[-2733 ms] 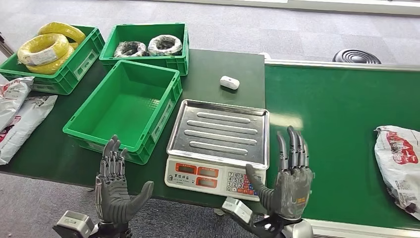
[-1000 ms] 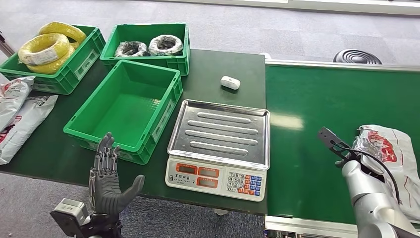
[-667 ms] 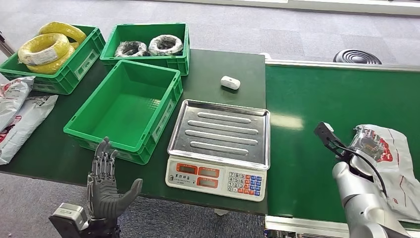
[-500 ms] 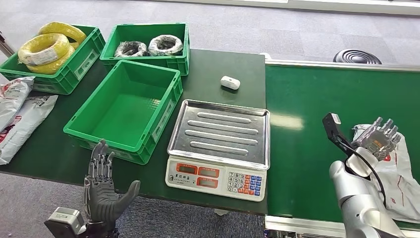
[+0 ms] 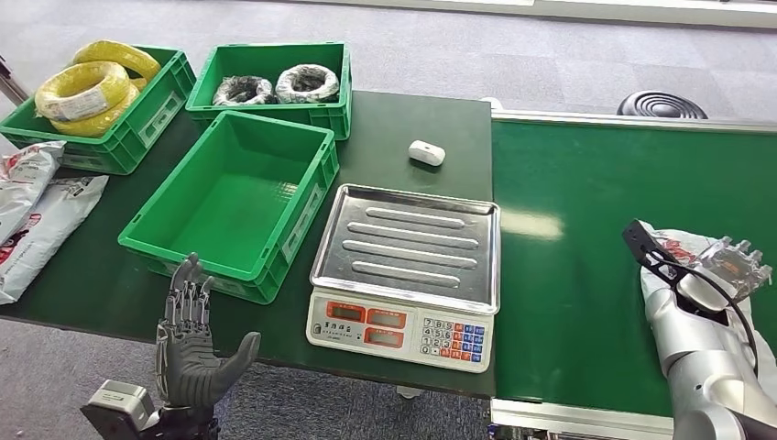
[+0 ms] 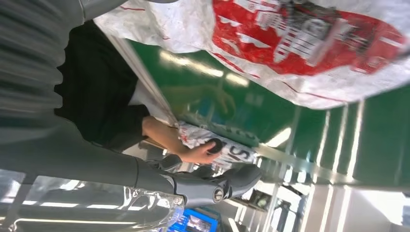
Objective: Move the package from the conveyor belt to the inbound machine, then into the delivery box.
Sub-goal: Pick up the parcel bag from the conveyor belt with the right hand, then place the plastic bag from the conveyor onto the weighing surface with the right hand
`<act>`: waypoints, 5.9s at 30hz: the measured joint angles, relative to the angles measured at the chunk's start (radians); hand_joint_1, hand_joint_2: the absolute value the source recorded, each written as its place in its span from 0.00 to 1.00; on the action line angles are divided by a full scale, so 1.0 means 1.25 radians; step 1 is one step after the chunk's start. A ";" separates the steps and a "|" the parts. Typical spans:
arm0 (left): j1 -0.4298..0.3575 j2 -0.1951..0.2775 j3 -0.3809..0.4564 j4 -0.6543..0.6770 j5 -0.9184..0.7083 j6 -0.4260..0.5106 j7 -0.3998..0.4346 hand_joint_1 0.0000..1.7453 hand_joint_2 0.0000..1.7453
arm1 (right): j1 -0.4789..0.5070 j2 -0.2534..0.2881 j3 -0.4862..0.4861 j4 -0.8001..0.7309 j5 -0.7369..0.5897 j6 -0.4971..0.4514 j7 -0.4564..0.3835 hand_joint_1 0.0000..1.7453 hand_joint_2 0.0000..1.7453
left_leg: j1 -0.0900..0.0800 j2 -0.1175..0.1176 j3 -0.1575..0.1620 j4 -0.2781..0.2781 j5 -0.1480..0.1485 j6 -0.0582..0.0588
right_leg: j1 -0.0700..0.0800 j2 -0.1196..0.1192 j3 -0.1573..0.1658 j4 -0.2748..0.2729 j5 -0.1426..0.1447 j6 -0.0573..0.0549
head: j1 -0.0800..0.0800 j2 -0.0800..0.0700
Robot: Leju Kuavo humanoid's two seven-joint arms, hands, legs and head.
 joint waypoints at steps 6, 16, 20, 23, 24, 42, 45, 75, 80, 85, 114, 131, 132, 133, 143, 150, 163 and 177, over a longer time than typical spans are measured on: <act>-0.003 -0.001 0.005 0.001 0.000 -0.006 0.000 0.00 1.00 | 0.024 -0.035 -0.033 0.015 -0.013 0.021 0.049 0.00 1.00 | 0.000 0.000 0.000 0.000 0.000 0.000 | 0.000 0.000 0.000 0.000 0.000 0.000 | 0.000 0.000; -0.040 -0.019 0.027 0.022 -0.002 -0.005 0.000 0.00 1.00 | 0.117 -0.043 -0.148 0.018 -0.055 -0.047 0.048 0.00 1.00 | 0.000 0.001 0.000 0.000 0.000 0.000 | 0.000 0.000 0.000 0.000 0.000 0.000 | 0.000 0.000; -0.039 -0.038 0.041 0.014 -0.027 0.000 0.014 0.00 1.00 | 0.156 -0.001 -0.200 -0.017 -0.118 -0.080 -0.059 0.00 1.00 | 0.001 0.001 -0.001 0.000 0.000 0.000 | 0.001 0.001 0.001 0.000 0.000 0.000 | 0.000 0.000; -0.035 -0.052 0.056 -0.002 -0.046 0.001 0.025 0.00 1.00 | 0.187 0.055 -0.228 -0.078 -0.161 -0.086 -0.152 0.00 1.00 | 0.002 0.002 0.000 0.000 0.000 0.000 | 0.001 0.002 0.001 0.000 0.000 0.000 | 0.000 0.000; -0.032 -0.056 0.060 -0.007 -0.051 0.000 0.027 0.00 1.00 | 0.195 0.073 -0.232 -0.098 -0.169 -0.086 -0.172 0.00 1.00 | 0.002 0.003 0.000 0.000 0.000 0.000 | 0.001 0.002 0.001 0.000 0.000 0.000 | 0.000 0.000; -0.018 -0.084 0.084 -0.027 -0.079 -0.019 0.034 0.00 1.00 | 0.273 0.211 -0.210 -0.311 -0.156 -0.090 -0.198 0.77 1.00 | 0.002 0.002 0.001 0.000 0.000 -0.001 | 0.001 0.002 0.001 0.000 0.000 0.000 | 0.000 0.000; -0.010 -0.084 0.084 -0.027 -0.082 -0.015 0.033 0.00 1.00 | 0.300 0.238 -0.189 -0.363 -0.151 -0.088 -0.191 1.00 1.00 | 0.002 0.001 0.001 0.000 0.000 -0.001 | 0.002 0.002 0.001 0.000 0.000 -0.001 | 0.000 0.000; 0.014 -0.086 0.085 -0.036 -0.083 -0.020 0.030 0.00 1.00 | 0.375 0.288 -0.150 -0.526 -0.150 -0.070 -0.180 0.44 1.00 | 0.001 0.001 0.001 0.000 0.000 0.000 | 0.001 0.002 0.000 0.000 0.000 0.000 | 0.000 0.000; 0.013 -0.094 0.087 -0.044 -0.088 -0.038 0.039 0.00 1.00 | 0.383 0.291 -0.149 -0.553 -0.115 -0.077 -0.149 0.00 1.00 | 0.001 0.002 0.001 0.000 0.000 -0.001 | 0.001 0.002 0.000 0.000 0.000 0.000 | 0.000 0.000; 0.000 -0.098 0.089 -0.043 -0.091 -0.066 0.042 0.00 1.00 | 0.326 0.248 -0.173 -0.471 -0.194 -0.010 -0.210 0.00 1.00 | 0.001 0.002 0.001 0.000 0.000 0.000 | 0.000 0.002 0.001 0.000 0.000 0.000 | 0.000 0.000; -0.041 -0.097 0.098 -0.013 -0.088 -0.102 0.044 0.00 1.00 | 0.094 0.061 -0.234 -0.019 -0.275 0.146 -0.290 1.00 1.00 | 0.000 0.001 0.001 0.000 0.000 0.000 | -0.001 0.001 0.002 0.000 0.001 0.001 | 0.000 0.000; -0.010 -0.098 0.106 -0.040 -0.095 -0.082 0.044 0.00 1.00 | 0.087 0.079 -0.231 -0.035 -0.269 0.004 -0.325 1.00 1.00 | 0.000 0.001 0.001 0.000 0.000 0.000 | 0.000 0.001 0.001 0.000 0.001 0.001 | 0.000 0.000; -0.008 -0.098 0.106 -0.043 -0.096 -0.081 0.044 0.00 1.00 | 0.085 0.082 -0.231 -0.038 -0.268 -0.001 -0.326 1.00 1.00 | 0.000 0.001 0.001 0.000 0.000 0.000 | 0.000 0.001 0.001 0.000 0.001 0.001 | 0.000 0.000; -0.006 -0.098 0.106 -0.045 -0.096 -0.080 0.044 0.00 1.00 | 0.084 0.085 -0.230 -0.042 -0.267 -0.006 -0.327 1.00 1.00 | 0.000 0.001 0.000 0.000 0.000 0.000 | 0.000 0.001 0.001 0.000 0.001 0.001 | 0.000 0.000; -0.004 -0.095 0.092 -0.042 -0.066 -0.029 0.014 0.00 1.00 | 0.103 0.202 -0.096 -0.413 -0.149 -0.211 -0.350 1.00 1.00 | 0.001 0.004 0.001 0.000 0.001 0.000 | 0.001 0.003 0.000 0.001 0.001 0.001 | 0.000 0.000; -0.014 -0.087 0.048 -0.018 -0.041 -0.009 0.002 0.00 1.00 | 0.092 0.277 0.088 -0.565 -0.126 -0.231 -0.368 1.00 1.00 | 0.001 0.004 0.000 0.000 0.001 0.000 | 0.001 0.003 0.000 0.001 0.001 0.001 | 0.000 0.000; -0.071 -0.076 0.010 0.040 -0.022 -0.022 0.001 0.00 1.00 | -0.030 0.363 0.255 -0.405 -0.102 -0.240 -0.421 1.00 1.00 | 0.001 0.002 0.001 0.000 0.002 -0.001 | 0.001 0.002 0.000 0.001 0.001 0.000 | 0.000 0.000; -0.138 -0.069 -0.014 0.114 -0.016 -0.049 0.001 0.00 1.00 | -0.088 0.467 0.358 -0.196 -0.225 -0.236 -0.601 0.99 1.00 | 0.002 0.001 -0.001 0.000 0.002 -0.002 | 0.002 0.002 -0.001 0.001 0.001 0.000 | 0.001 0.000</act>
